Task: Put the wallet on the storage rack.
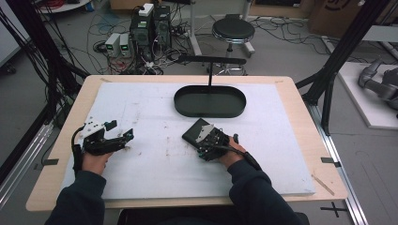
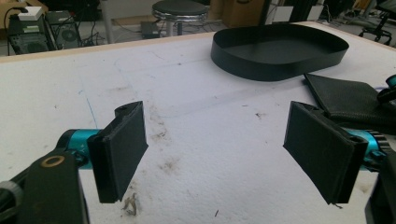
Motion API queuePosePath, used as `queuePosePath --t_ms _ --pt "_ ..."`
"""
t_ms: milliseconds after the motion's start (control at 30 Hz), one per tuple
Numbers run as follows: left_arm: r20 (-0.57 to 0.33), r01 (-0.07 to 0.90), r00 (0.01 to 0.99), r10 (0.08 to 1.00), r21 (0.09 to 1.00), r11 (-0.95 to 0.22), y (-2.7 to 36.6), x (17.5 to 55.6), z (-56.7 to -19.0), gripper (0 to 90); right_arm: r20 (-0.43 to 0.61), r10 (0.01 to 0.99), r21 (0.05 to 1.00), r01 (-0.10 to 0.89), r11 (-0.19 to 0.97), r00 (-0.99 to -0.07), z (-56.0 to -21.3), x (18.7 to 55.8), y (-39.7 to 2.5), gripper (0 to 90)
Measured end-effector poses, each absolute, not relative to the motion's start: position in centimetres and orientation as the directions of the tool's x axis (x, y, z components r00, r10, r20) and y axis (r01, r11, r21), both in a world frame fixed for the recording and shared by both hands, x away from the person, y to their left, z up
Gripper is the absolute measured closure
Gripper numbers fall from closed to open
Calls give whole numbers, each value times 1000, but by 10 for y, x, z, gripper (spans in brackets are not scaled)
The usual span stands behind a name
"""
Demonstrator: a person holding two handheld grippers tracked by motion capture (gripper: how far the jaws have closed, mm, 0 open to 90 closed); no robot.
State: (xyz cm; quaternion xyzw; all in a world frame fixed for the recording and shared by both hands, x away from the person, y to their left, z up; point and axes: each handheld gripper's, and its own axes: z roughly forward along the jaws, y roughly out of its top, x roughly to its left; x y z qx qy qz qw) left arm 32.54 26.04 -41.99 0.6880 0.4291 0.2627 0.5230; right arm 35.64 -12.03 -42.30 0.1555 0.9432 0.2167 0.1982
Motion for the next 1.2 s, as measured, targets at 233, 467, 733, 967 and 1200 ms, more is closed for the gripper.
queuePosePath --t_ms 233,467,733,967,1200 --pt "-91 318 488 868 945 -80 261 325 -420 208 -324 340 494 149 856 -883 -418 350 -119 753" --pt "-95 320 483 871 944 -75 262 326 -420 208 -242 401 606 185 774 -883 -404 354 -128 782" --pt "-105 320 472 875 945 -59 265 326 -420 209 -171 432 701 199 685 -886 -380 353 -135 794" --pt "-106 321 471 876 945 -58 266 326 -420 209 -12 367 818 202 538 -930 -354 345 -129 803" --pt "-107 320 469 877 946 -55 266 325 -420 210 17 472 811 288 509 -882 -362 357 -135 803"
